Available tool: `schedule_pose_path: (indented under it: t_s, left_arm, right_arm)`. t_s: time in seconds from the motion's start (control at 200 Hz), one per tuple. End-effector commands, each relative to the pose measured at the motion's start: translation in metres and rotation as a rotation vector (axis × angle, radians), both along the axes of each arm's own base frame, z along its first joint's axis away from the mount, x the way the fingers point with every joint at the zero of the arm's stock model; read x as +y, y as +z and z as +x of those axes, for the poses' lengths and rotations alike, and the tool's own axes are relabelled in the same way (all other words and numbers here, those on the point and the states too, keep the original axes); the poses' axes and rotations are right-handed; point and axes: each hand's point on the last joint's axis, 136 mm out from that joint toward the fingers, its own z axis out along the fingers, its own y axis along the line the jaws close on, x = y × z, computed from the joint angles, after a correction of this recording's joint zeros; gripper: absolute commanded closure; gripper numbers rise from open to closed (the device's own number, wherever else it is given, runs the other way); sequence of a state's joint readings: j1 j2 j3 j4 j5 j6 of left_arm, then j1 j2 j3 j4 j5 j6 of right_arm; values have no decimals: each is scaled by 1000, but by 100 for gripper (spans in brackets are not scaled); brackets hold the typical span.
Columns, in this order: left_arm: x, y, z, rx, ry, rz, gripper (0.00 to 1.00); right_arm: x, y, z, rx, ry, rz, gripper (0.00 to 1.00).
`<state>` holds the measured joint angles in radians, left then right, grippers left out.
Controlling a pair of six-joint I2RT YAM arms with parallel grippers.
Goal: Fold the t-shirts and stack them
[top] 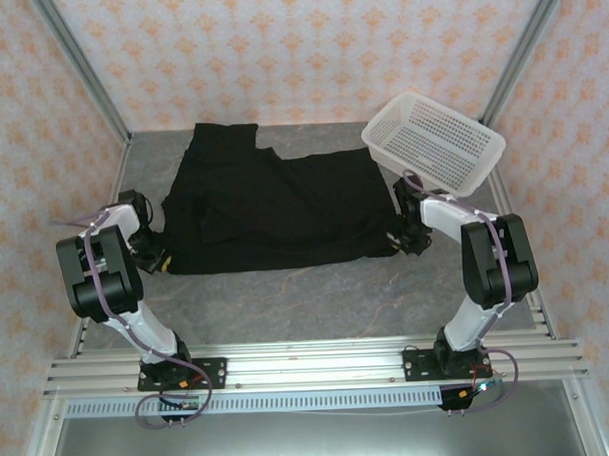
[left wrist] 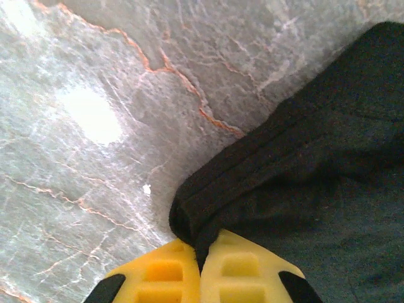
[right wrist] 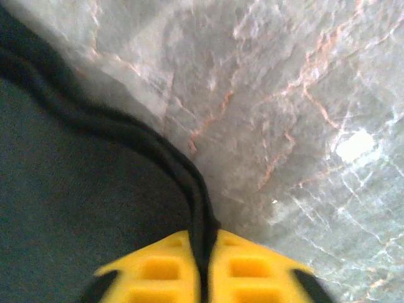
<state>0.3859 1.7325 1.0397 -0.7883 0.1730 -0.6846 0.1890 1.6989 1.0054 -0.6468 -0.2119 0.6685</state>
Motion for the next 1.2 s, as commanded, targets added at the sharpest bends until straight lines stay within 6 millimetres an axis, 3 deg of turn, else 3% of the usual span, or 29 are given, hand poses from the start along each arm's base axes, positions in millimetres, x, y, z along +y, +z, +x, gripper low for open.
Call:
schedule_pose_path:
  t_s: [0.0, 0.26, 0.575, 0.736, 0.871, 0.961, 1.091, 1.141, 1.196]
  left_arm:
    - [18, 10, -18, 55, 32, 126, 100]
    - [16, 36, -70, 72, 147, 232, 100]
    - [-3, 22, -128, 144, 253, 236, 100]
    - [-10, 18, -140, 148, 308, 229, 100]
    - [-10, 22, -140, 133, 314, 231, 100]
    - [-10, 28, -139, 114, 316, 232, 90]
    - [-10, 39, -136, 104, 308, 229, 60]
    - [-8, 47, -131, 92, 307, 238, 46]
    - [-6, 56, -123, 76, 296, 246, 39]
  right_arm:
    - [-15, 2, 1, -7, -24, -80, 100]
    - [-26, 23, -46, 58, -49, -146, 100]
    - [-15, 6, -113, 221, -73, -125, 100]
    - [-14, -10, -143, 281, -144, -103, 100]
    - [-21, -2, -146, 235, -182, -126, 97]
    - [-22, 8, -143, 216, -191, -125, 85]
    - [-18, 21, -141, 198, -216, -95, 64]
    - [-22, 30, -137, 162, -223, -114, 59]
    - [-29, 43, -129, 107, -225, -146, 58]
